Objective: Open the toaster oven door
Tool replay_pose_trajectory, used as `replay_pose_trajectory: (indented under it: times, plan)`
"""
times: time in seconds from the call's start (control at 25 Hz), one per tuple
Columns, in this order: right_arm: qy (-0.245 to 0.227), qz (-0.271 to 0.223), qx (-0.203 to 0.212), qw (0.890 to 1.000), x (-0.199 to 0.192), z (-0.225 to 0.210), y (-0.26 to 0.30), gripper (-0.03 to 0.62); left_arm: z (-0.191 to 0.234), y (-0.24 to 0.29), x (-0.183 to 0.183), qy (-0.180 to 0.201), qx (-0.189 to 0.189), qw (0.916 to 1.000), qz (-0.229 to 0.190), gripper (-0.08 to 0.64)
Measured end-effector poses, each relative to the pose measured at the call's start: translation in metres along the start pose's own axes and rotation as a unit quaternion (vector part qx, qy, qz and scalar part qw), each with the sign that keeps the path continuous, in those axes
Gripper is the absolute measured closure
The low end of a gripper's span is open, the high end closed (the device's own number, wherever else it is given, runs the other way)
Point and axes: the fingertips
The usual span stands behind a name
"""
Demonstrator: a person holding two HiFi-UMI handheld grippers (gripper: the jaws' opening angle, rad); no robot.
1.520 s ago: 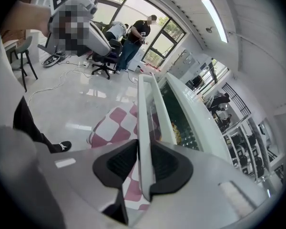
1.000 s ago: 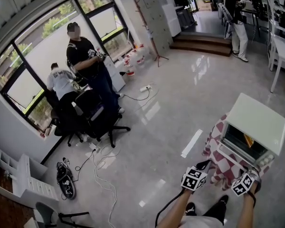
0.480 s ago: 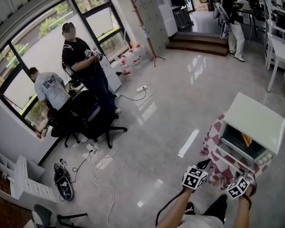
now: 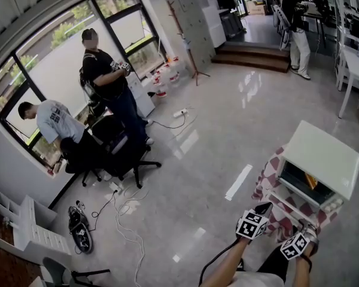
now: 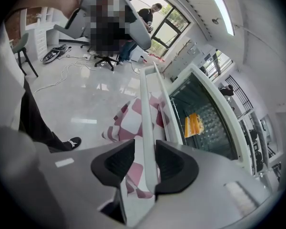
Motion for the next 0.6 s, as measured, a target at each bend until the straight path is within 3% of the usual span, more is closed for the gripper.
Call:
replay_pose_trajectory:
  times: [0.24,0.4,0.6]
  plan:
    - [0.004,0.004,-0.003,1.000,-0.017,0.023,0.006,0.466,-0.007,0.025,-0.017,-0.001,-0.005,1.0000,0.006,0.557]
    - [-0.002,-0.007,-0.013,1.000,0.000,0.021,0.013,0.456,0.006,0.029,0.002,0.002,0.008,1.0000,-0.001,0.557]
    - [0.016,0.004,-0.012,1.000,-0.008,0.025,0.005,0.456,-0.002,0.047,0.004,-0.003,-0.006,0.9999,0.010,0.557]
Point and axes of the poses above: the fingertips, and each gripper's own axes: y forward along the fingers, z to its left, x out of its top, and after that the axes turned 8 degrees about -x, right-handed
